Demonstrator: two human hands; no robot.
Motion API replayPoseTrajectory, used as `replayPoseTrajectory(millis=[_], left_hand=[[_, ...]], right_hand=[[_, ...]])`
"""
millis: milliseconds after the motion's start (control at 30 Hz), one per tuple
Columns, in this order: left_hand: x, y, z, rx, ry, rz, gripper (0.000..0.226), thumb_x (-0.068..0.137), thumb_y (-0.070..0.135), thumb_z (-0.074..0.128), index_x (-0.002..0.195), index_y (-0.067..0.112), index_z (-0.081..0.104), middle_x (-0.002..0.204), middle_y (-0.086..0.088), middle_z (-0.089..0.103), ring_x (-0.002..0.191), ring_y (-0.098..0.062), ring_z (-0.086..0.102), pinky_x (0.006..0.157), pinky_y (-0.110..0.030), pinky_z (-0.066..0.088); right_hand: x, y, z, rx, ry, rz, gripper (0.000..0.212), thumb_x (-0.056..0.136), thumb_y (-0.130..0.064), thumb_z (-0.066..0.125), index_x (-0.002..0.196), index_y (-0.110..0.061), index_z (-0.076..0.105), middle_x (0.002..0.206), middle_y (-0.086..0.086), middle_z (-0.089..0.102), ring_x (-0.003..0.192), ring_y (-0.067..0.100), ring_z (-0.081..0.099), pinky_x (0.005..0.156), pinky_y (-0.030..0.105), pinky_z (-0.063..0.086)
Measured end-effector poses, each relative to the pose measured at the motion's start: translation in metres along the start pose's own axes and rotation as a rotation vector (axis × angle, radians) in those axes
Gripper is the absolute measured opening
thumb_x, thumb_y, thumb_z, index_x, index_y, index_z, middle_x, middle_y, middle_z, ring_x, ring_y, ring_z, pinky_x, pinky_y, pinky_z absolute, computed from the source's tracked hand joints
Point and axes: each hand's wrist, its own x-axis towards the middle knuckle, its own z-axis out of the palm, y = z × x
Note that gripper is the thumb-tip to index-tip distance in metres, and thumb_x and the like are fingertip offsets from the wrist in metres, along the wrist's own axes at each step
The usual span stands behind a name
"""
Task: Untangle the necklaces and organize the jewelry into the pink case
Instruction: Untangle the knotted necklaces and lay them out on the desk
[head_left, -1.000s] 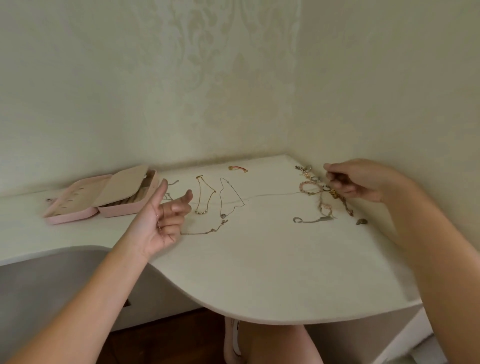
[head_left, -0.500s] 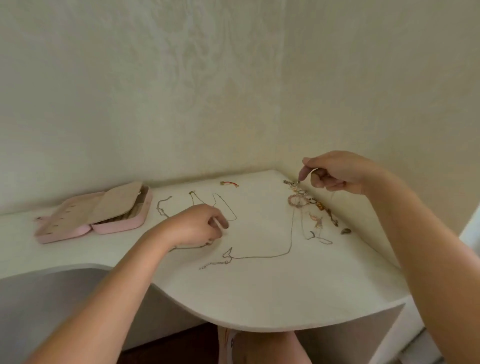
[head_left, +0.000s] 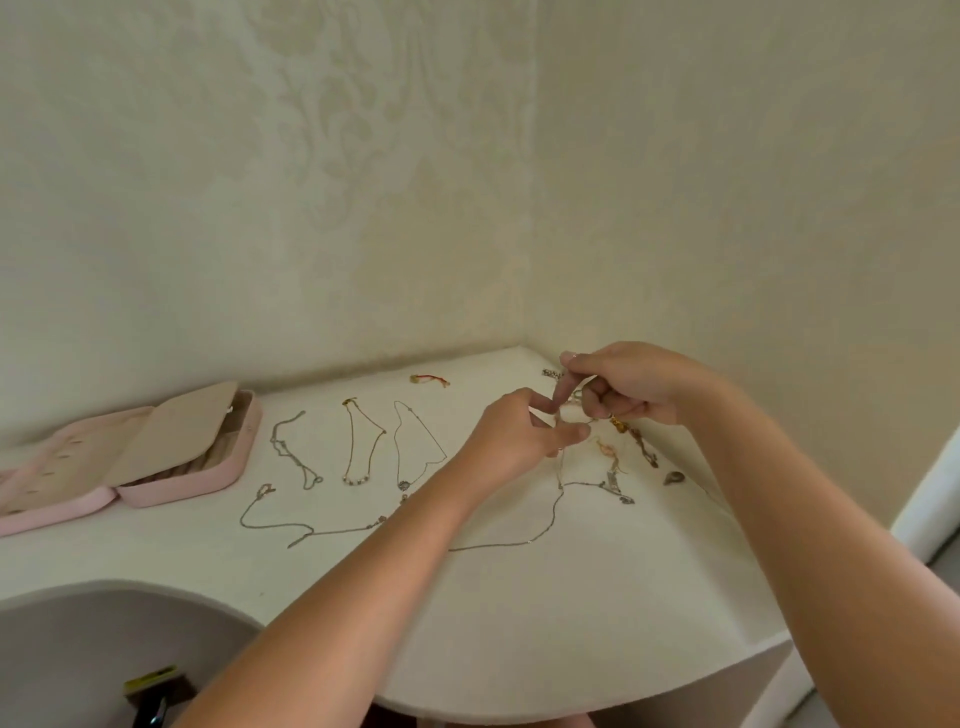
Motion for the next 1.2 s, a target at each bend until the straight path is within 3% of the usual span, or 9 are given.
replayPoseTrajectory(millis=[200, 433, 567, 700, 767, 833, 933, 1100, 1200], left_hand=[[0.019, -0.009, -0.002, -0.046, 0.038, 0.038, 0.016, 0.084, 0.015, 0.07, 0.098, 0.016, 0.062, 0.071, -0.001, 0.071, 0.078, -0.018, 0.069, 0.088, -0.042, 0.053], [0.038, -0.023, -0.002, -0.103, 0.004, -0.043, 0.055, 0.074, 0.049, 0.077, 0.113, 0.019, 0.054, 0.079, 0.001, 0.074, 0.082, -0.013, 0.071, 0.09, -0.041, 0.054], [0.047, -0.024, 0.002, -0.169, 0.046, -0.051, 0.041, 0.081, 0.029, 0.076, 0.111, 0.013, 0.053, 0.082, -0.003, 0.073, 0.08, -0.016, 0.07, 0.089, -0.039, 0.054], [0.05, -0.02, -0.006, -0.416, 0.013, -0.121, 0.019, 0.091, -0.003, 0.052, 0.11, 0.003, 0.054, 0.076, -0.007, 0.066, 0.061, -0.014, 0.063, 0.067, -0.028, 0.057], [0.049, -0.019, -0.011, -0.378, 0.008, -0.16, 0.028, 0.091, -0.005, 0.038, 0.106, 0.006, 0.059, 0.069, -0.003, 0.058, 0.047, -0.007, 0.05, 0.049, -0.022, 0.045], [0.049, -0.019, -0.015, -0.287, 0.026, -0.161, 0.035, 0.089, -0.002, 0.034, 0.098, 0.011, 0.065, 0.061, 0.001, 0.05, 0.04, -0.004, 0.039, 0.046, -0.021, 0.031], [0.048, -0.019, -0.024, -0.156, 0.078, -0.121, 0.027, 0.088, 0.008, 0.046, 0.095, 0.019, 0.07, 0.056, 0.01, 0.044, 0.041, -0.002, 0.036, 0.046, -0.019, 0.028], [0.047, -0.024, -0.032, -0.051, 0.086, 0.05, 0.01, 0.086, 0.02, 0.069, 0.094, 0.024, 0.074, 0.037, 0.013, 0.03, 0.038, -0.005, 0.031, 0.044, -0.012, 0.023], [0.047, -0.027, -0.036, -0.055, 0.065, 0.053, 0.01, 0.085, 0.023, 0.072, 0.095, 0.022, 0.076, 0.038, 0.012, 0.026, 0.039, -0.006, 0.026, 0.046, -0.014, 0.022]], right_hand=[[0.012, 0.002, -0.003, -0.009, -0.01, 0.037, 0.048, 0.1, -0.043, 0.041, 0.092, -0.007, 0.07, 0.053, 0.003, 0.049, 0.036, 0.01, 0.023, 0.036, 0.019, 0.021], [0.035, -0.001, -0.004, -0.036, -0.019, 0.072, 0.051, 0.098, -0.049, 0.042, 0.094, -0.007, 0.071, 0.05, 0.002, 0.051, 0.04, 0.012, 0.023, 0.045, 0.024, 0.02], [0.048, 0.0, -0.003, -0.03, -0.029, 0.086, 0.051, 0.097, -0.051, 0.043, 0.092, -0.01, 0.072, 0.05, 0.001, 0.051, 0.044, 0.014, 0.023, 0.05, 0.028, 0.021], [0.058, 0.002, -0.003, -0.01, -0.036, 0.097, 0.049, 0.097, -0.05, 0.043, 0.092, -0.009, 0.071, 0.051, 0.002, 0.052, 0.041, 0.012, 0.022, 0.045, 0.024, 0.02], [0.063, 0.005, -0.002, 0.014, -0.029, 0.097, 0.048, 0.099, -0.045, 0.042, 0.094, -0.006, 0.07, 0.054, 0.003, 0.056, 0.039, 0.012, 0.029, 0.041, 0.022, 0.024], [0.068, 0.009, -0.001, 0.076, 0.016, 0.077, 0.039, 0.101, -0.035, 0.044, 0.092, -0.005, 0.068, 0.063, 0.006, 0.062, 0.044, 0.012, 0.048, 0.043, 0.02, 0.038], [0.072, 0.016, -0.001, 0.031, 0.079, -0.004, 0.025, 0.098, -0.019, 0.05, 0.086, -0.009, 0.07, 0.071, 0.002, 0.064, 0.052, 0.01, 0.05, 0.051, 0.021, 0.039], [0.062, 0.016, -0.01, -0.122, 0.11, -0.073, 0.008, 0.086, -0.016, 0.068, 0.087, -0.015, 0.076, 0.056, -0.018, 0.062, 0.047, -0.007, 0.051, 0.06, 0.018, 0.033], [0.054, 0.016, -0.014, -0.091, 0.114, -0.11, 0.006, 0.079, -0.02, 0.075, 0.085, -0.019, 0.077, 0.077, -0.015, 0.073, 0.067, -0.013, 0.061, 0.063, 0.008, 0.039]])
